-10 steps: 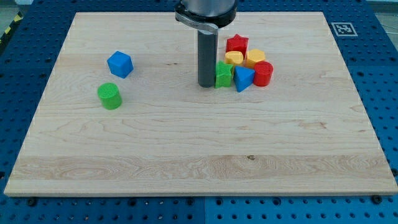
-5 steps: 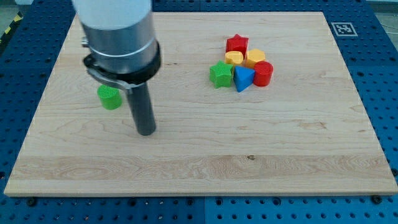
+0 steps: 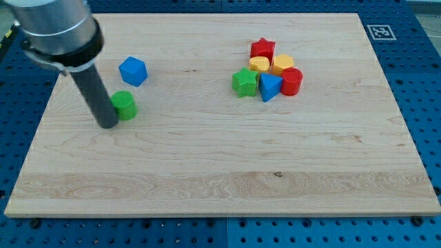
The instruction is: Put the green circle to the top left of the green star
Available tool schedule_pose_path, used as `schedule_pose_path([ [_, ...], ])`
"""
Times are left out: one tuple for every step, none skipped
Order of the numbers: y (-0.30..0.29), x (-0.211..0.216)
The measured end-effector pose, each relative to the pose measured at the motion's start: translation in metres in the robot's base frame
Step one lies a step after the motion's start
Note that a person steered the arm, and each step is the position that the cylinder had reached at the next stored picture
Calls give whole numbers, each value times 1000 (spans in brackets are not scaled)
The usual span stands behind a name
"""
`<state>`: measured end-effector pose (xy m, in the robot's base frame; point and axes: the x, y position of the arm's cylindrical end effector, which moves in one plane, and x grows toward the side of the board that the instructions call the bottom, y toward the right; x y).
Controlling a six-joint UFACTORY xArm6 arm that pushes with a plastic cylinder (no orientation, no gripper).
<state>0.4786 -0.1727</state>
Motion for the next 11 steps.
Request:
schedule_pose_path([
  [28,-3],
  [49,-11],
  [50,7],
  [20,19],
  [-21,19],
  [-31,12],
  [-31,2],
  [-30,0],
  [-6,-5],
  [14,-18],
  [16,-19],
])
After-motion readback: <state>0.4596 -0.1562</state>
